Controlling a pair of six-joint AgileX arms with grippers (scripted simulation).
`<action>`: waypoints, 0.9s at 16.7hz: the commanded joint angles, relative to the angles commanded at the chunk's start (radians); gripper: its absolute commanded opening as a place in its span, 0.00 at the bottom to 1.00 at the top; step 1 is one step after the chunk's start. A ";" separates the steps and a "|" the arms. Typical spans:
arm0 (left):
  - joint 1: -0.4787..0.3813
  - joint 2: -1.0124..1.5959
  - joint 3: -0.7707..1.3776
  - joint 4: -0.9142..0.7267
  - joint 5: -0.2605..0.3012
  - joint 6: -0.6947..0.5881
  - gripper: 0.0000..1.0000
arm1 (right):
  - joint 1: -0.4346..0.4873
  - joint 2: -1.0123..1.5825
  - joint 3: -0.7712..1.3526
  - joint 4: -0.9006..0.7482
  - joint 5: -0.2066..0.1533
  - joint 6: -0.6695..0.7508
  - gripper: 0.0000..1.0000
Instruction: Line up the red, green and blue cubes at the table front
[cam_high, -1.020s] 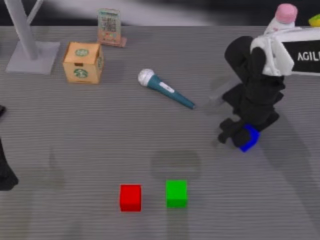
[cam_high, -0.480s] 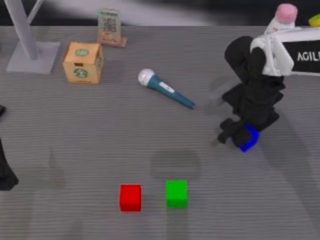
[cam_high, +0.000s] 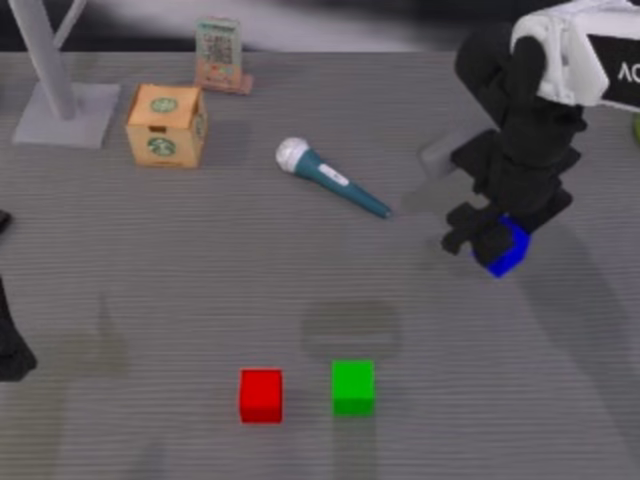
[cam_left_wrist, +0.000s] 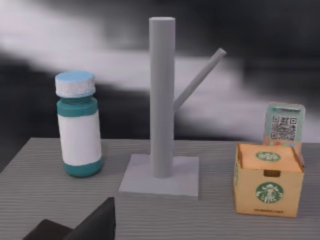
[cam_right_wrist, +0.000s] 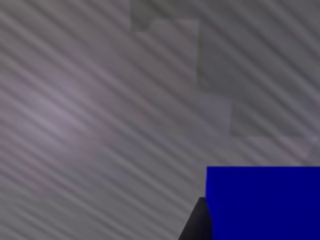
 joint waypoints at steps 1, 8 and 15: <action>0.000 0.000 0.000 0.000 0.000 0.000 1.00 | 0.001 -0.013 0.014 -0.023 0.000 0.000 0.00; 0.000 0.000 0.000 0.000 0.000 0.000 1.00 | 0.003 -0.023 0.017 -0.034 0.000 0.015 0.00; 0.000 0.000 0.000 0.000 0.000 0.000 1.00 | 0.126 -0.131 -0.114 -0.018 0.004 0.366 0.00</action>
